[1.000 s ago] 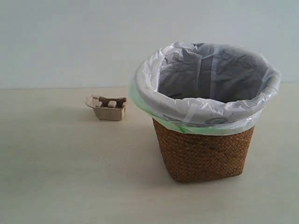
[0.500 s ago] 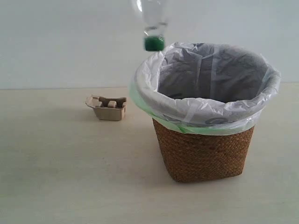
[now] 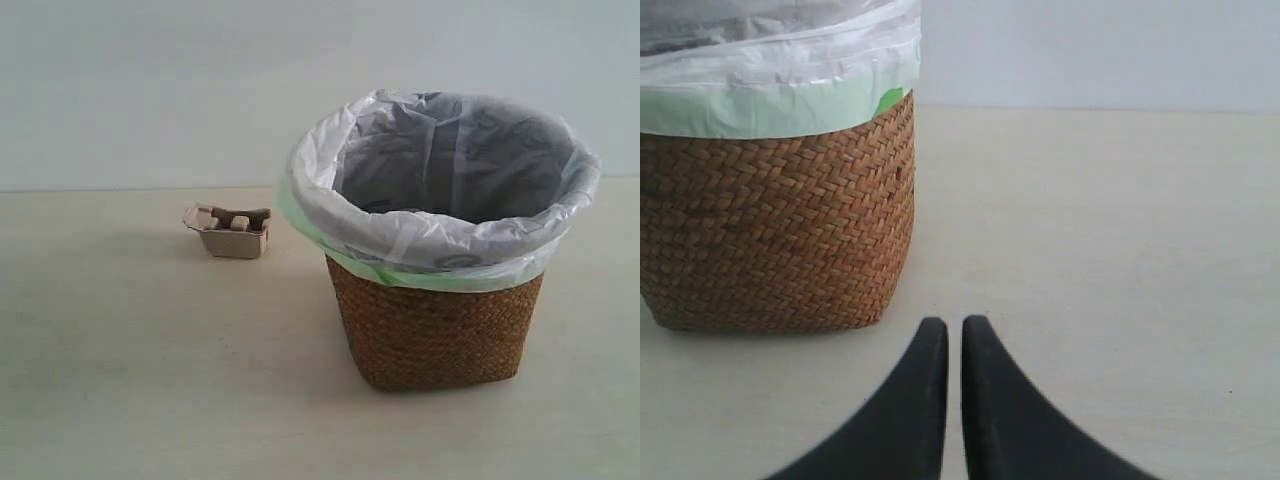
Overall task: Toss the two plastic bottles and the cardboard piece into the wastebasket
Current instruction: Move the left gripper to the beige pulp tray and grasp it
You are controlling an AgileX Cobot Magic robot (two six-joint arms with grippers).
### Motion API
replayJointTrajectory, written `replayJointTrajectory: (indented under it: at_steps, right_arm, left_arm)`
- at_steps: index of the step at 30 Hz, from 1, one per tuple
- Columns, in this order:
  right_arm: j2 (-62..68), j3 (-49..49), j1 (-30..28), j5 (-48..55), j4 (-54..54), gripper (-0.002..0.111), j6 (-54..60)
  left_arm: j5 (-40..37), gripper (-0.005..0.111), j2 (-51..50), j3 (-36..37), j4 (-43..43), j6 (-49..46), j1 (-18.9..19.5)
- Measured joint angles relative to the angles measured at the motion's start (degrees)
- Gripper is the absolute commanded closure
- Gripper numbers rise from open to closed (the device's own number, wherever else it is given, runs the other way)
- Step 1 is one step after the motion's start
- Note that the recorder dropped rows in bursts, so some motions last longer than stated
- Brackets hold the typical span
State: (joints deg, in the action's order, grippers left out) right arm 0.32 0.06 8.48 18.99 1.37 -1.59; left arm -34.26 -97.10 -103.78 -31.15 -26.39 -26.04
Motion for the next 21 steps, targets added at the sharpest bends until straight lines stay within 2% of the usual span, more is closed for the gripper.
replayJointTrajectory:
  at_steps: [2,4,6,9,11,14,21]
  right_arm:
    - [0.00,0.00,0.00,0.00,0.00,0.106,0.00]
    - [0.00,0.00,0.00,0.00,0.00,0.106,0.00]
    - [0.00,0.00,0.00,0.00,0.00,0.106,0.00]
    - [0.00,0.00,0.00,0.00,0.00,0.106,0.00]
    - [0.00,0.00,0.00,0.00,0.00,0.106,0.00]
    - [0.00,0.00,0.00,0.00,0.00,0.106,0.00]
    - [0.00,0.00,0.00,0.00,0.00,0.106,0.00]
  left_arm:
    - [-1.48,0.045,0.00,0.00,6.20,2.16,1.00]
    - [-3.71,0.050,0.00,0.00,14.00,5.01,2.31]
    - [-6.63,0.048,-0.09,0.00,21.12,8.76,3.78]
    - [-9.79,0.035,-1.39,0.66,27.95,14.40,5.96]
    - [-11.61,0.025,-2.65,1.24,29.86,15.90,7.19]
    - [-13.15,0.017,-5.83,1.98,31.15,17.59,8.20]
    - [-12.88,0.015,-14.77,2.14,28.57,18.48,8.29]
